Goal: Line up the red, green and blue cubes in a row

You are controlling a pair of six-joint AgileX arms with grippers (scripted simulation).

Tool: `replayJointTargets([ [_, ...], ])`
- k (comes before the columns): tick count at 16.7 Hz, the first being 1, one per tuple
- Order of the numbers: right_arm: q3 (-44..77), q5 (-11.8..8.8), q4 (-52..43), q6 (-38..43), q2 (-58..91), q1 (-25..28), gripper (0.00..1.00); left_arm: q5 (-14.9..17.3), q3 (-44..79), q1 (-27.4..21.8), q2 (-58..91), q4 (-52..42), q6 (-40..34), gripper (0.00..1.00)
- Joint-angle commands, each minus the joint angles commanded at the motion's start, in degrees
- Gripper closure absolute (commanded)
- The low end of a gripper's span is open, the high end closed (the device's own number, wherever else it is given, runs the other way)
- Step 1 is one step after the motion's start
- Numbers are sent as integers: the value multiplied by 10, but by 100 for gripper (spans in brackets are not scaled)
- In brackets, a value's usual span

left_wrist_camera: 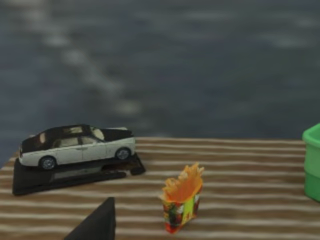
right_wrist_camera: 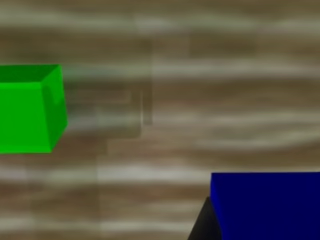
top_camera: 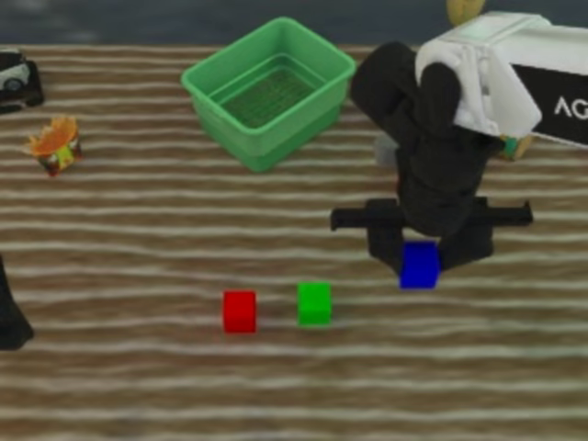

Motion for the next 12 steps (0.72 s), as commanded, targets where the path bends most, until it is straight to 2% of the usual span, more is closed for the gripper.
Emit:
replayJointTargets([
  [3,-17,0,24,0,8,1,100,0,0,0,0,0,0,0],
  [8,-82,1,132,2,45,4,100,0,0,0,0,0,0,0],
  [12,-90,1,144,2,51,5,100,0,0,0,0,0,0,0],
])
